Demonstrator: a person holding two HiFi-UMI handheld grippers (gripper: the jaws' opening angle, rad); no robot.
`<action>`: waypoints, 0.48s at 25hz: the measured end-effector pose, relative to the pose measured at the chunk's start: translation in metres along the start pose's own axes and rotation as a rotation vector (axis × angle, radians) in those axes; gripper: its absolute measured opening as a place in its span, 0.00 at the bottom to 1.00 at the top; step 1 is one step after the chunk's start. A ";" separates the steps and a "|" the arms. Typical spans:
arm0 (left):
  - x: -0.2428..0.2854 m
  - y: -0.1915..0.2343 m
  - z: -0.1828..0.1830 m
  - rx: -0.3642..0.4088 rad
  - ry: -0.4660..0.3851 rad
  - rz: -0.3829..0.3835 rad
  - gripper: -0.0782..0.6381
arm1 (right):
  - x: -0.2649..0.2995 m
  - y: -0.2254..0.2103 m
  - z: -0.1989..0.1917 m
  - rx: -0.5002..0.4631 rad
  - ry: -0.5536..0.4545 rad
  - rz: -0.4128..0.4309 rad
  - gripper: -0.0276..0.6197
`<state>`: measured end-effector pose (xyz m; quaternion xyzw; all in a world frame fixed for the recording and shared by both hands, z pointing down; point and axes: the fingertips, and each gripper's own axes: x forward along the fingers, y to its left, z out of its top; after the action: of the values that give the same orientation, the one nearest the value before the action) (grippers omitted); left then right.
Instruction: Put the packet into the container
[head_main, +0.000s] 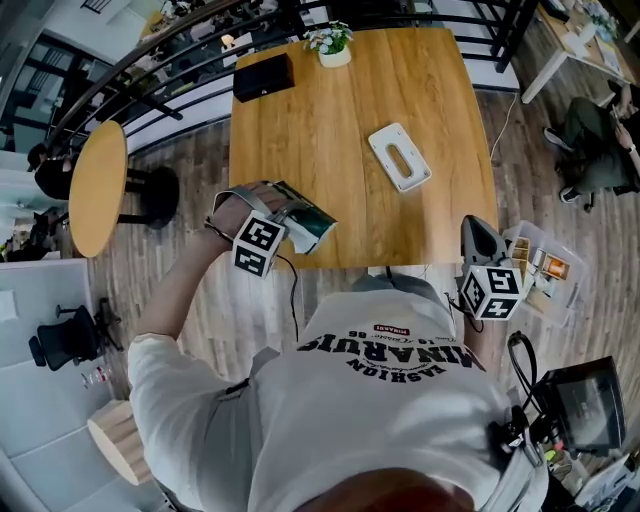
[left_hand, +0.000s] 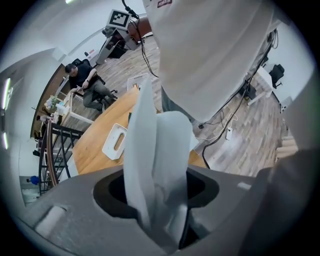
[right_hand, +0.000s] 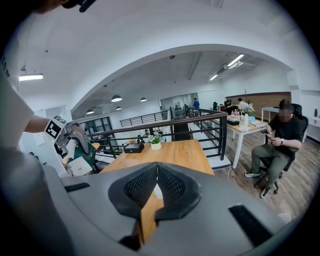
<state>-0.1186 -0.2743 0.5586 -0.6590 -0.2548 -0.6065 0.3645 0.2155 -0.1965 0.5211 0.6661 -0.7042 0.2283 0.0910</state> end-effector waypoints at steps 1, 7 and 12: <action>0.000 0.003 0.002 0.011 -0.001 -0.001 0.43 | -0.002 -0.002 -0.001 0.004 0.000 -0.005 0.06; 0.002 0.027 0.011 0.078 -0.010 -0.016 0.43 | -0.012 -0.016 -0.010 0.043 -0.011 -0.043 0.06; 0.010 0.053 0.013 0.128 -0.022 -0.026 0.43 | -0.024 -0.030 -0.020 0.077 -0.019 -0.092 0.06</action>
<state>-0.0680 -0.2971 0.5598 -0.6377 -0.3057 -0.5865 0.3949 0.2435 -0.1664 0.5348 0.7030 -0.6643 0.2445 0.0687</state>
